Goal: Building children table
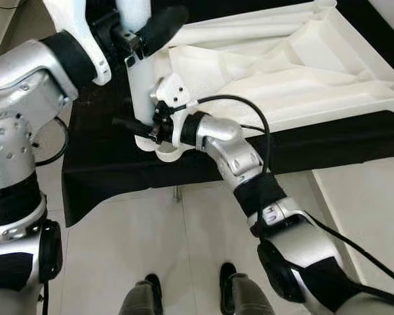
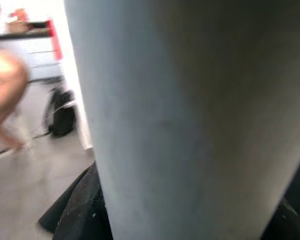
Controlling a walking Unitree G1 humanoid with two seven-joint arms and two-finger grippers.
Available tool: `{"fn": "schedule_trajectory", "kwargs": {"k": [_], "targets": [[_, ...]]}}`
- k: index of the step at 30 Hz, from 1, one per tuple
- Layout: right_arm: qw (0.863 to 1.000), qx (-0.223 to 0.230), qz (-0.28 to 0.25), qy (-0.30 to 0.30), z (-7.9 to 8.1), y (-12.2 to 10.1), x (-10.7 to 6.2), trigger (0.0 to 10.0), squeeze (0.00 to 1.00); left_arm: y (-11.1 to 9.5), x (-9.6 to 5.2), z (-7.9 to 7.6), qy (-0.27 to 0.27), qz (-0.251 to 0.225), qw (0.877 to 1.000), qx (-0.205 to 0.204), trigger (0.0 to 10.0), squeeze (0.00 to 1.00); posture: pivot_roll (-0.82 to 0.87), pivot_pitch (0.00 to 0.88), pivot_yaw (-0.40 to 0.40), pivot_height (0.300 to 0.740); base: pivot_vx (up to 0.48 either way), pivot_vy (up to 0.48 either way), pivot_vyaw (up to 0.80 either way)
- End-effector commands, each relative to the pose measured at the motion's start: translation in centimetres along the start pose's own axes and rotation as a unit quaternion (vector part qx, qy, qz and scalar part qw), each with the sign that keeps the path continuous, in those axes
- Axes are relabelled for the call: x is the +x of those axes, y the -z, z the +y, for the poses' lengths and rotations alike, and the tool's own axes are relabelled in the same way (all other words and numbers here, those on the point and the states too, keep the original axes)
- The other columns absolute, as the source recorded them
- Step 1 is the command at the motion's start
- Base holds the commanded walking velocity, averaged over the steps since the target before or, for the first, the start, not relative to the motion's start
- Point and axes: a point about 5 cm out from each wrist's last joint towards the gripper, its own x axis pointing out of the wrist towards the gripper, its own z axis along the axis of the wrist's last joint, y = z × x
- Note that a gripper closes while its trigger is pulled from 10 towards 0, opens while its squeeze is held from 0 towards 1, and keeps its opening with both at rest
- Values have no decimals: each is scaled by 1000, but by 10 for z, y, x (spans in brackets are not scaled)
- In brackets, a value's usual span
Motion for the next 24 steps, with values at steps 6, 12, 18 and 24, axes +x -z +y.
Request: {"fn": "schedule_trajectory", "kwargs": {"k": [6,12,18,24], "targets": [[1000,4,17,2,-16,0,-10,0,0,-12,-48,1,-19,10,1000,23,10000,0,86,332,20,740,0,0,0],[1000,10,12,-15,-23,-4,-19,0,0,-4,-75,-8,-29,36,999,12,10000,0,94,347,14,740,0,0,0],[999,21,-6,-46,-21,-7,-22,0,0,23,-91,-26,-38,66,997,-23,10000,0,96,358,14,740,0,0,0],[996,13,-4,-85,-12,-1,-20,0,0,74,-105,-61,-108,139,983,-54,10000,0,103,379,21,740,0,0,0]]}}
